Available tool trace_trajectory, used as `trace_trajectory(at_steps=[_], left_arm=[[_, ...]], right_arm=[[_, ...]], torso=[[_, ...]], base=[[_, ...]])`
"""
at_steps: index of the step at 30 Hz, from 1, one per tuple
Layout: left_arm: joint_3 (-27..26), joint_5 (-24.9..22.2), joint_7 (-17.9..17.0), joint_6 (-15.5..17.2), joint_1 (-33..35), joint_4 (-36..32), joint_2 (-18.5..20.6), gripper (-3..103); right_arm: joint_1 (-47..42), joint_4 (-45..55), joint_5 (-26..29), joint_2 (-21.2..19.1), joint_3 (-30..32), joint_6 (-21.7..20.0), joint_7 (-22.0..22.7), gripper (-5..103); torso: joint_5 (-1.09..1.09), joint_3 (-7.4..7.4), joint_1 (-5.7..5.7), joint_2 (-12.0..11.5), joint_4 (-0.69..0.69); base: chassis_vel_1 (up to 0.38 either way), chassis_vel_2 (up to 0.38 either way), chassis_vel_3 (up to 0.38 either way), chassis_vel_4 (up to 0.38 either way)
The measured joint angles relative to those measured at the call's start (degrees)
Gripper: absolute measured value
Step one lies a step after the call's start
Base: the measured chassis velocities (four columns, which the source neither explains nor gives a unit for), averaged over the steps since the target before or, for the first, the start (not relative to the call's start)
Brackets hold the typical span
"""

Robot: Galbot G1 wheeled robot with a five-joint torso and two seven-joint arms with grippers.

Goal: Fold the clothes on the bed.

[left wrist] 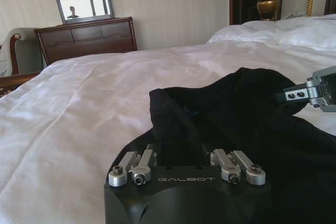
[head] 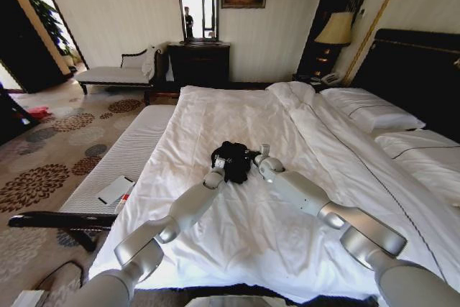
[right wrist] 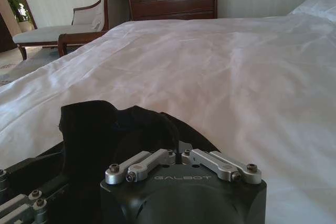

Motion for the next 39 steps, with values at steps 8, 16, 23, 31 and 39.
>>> trace_trajectory(at_steps=[8,16,23,31,39], left_arm=[[-0.49,-0.20,-0.01,-0.51,0.35,-0.25,0.48,14],[-0.69,-0.61,-0.15,-0.69,0.31,-1.41,1.34,1],[0.09,-2.02,-0.69,0.16,0.35,-5.46,4.30,1],[1.26,-4.78,-2.26,2.25,0.82,-15.06,12.69,1],[-0.21,-7.37,-4.40,4.34,2.66,-29.89,21.94,1]], right_arm=[[0.16,0.00,0.00,0.47,-0.32,0.00,0.03,0],[0.20,0.43,0.00,0.16,-0.40,0.00,0.18,0],[0.22,1.25,-0.04,-0.31,-0.45,0.00,0.61,0],[-0.33,6.98,-0.24,-2.89,0.68,0.00,1.74,0],[-4.62,17.90,-3.07,-8.94,5.08,1.15,2.13,0]], torso=[[0.00,0.00,0.00,0.00,0.01],[0.00,0.00,0.00,0.00,-0.01],[-0.01,0.00,0.00,0.00,0.00],[-0.01,0.00,0.01,0.00,0.00],[0.00,-0.01,-0.01,0.00,-0.02]], base=[[0.000,0.000,0.000,0.000],[0.000,0.000,0.000,0.000],[0.000,0.000,0.000,0.000],[0.000,0.000,0.000,0.000],[0.000,0.000,0.000,0.000]])
